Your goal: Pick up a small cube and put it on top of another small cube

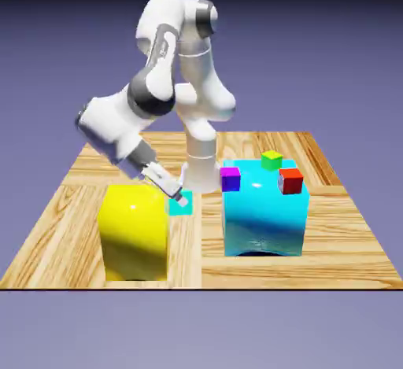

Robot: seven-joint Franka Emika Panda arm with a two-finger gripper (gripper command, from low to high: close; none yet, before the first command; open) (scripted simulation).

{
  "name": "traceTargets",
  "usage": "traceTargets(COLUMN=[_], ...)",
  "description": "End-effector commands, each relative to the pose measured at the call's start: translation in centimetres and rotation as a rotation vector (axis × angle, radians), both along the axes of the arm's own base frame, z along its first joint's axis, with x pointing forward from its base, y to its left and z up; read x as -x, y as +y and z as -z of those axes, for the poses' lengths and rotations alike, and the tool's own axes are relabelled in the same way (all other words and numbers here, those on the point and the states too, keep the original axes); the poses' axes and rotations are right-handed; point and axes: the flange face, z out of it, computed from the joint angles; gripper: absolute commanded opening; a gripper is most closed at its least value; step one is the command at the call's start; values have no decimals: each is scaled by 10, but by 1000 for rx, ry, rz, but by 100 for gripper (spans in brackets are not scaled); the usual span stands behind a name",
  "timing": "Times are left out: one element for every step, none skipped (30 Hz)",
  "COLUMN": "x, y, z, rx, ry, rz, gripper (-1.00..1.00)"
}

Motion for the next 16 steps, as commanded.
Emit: traceTargets(x=[11,23,37,50,63,77,91,91,96,102,109,113,113,113,106,99], y=[27,59,88,106,123,139,162,162,170,178,185,189,189,189,182,175], z=[-8,-14,-20,-19,-17,-16,-25,-25,-9,6,22,30,30,30,15,0], rx=[8,18,32,43,58,75,99,99,97,96,97,99,99,99,97,96], ry=[42,83,126,179,232,285,293,293,293,293,293,293,293,293,293,293], rz=[-33,-74,-111,-128,-145,-161,-201,-201,-201,-201,-201,-201,-201,-201,-201,-201], gripper=[-100,-100,-100,-100,-100,-100,-100,-100,-100,-100,-100,-100,100,100,100,100])
